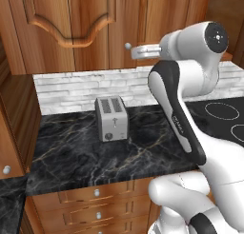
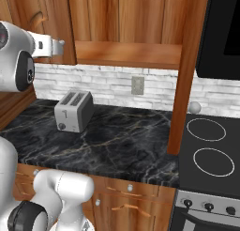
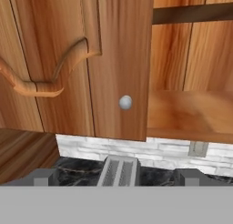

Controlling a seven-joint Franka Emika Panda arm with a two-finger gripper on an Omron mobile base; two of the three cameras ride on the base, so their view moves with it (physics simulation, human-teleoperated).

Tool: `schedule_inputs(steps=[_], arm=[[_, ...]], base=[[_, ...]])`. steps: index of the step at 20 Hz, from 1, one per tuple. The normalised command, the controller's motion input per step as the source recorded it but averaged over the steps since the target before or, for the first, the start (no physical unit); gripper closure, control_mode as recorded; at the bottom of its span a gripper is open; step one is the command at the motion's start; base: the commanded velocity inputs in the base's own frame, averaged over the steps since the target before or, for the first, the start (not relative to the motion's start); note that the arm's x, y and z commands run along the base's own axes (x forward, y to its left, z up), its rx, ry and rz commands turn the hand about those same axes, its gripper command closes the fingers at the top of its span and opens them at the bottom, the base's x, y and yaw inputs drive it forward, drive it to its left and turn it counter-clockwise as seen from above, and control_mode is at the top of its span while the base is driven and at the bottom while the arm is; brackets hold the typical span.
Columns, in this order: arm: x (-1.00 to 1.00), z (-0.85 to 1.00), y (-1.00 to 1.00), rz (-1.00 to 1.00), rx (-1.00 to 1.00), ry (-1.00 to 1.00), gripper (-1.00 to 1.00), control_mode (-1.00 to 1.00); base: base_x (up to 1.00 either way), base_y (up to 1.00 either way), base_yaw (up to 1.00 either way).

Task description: Open the cabinet, pick the kettle from the cabinet, and place it in the sink.

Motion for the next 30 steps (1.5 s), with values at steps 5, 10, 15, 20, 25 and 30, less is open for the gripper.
schedule_inputs(steps=[5,10,15,20,25,30], arm=[[0.21,0.07,0.03,0.0,0.0,0.05,-1.0,-1.0],[0.16,0.03,-0.01,0.0,0.0,0.06,-1.0,-1.0],[0.15,0.0,0.0,0.0,0.0,0.0,-1.0,-1.0],[0.15,0.0,0.02,-0.01,-0.01,0.0,-1.0,-1.0],[0.06,-0.02,0.09,-0.07,-0.02,0.0,-1.0,-1.0],[0.08,-0.04,0.02,-0.09,0.0,0.0,-1.0,-1.0]], base=[[0.0,0.0,0.0],[0.0,0.0,0.0],[0.0,0.0,0.0],[0.0,0.0,0.0],[0.0,0.0,0.0],[0.0,0.0,0.0]])
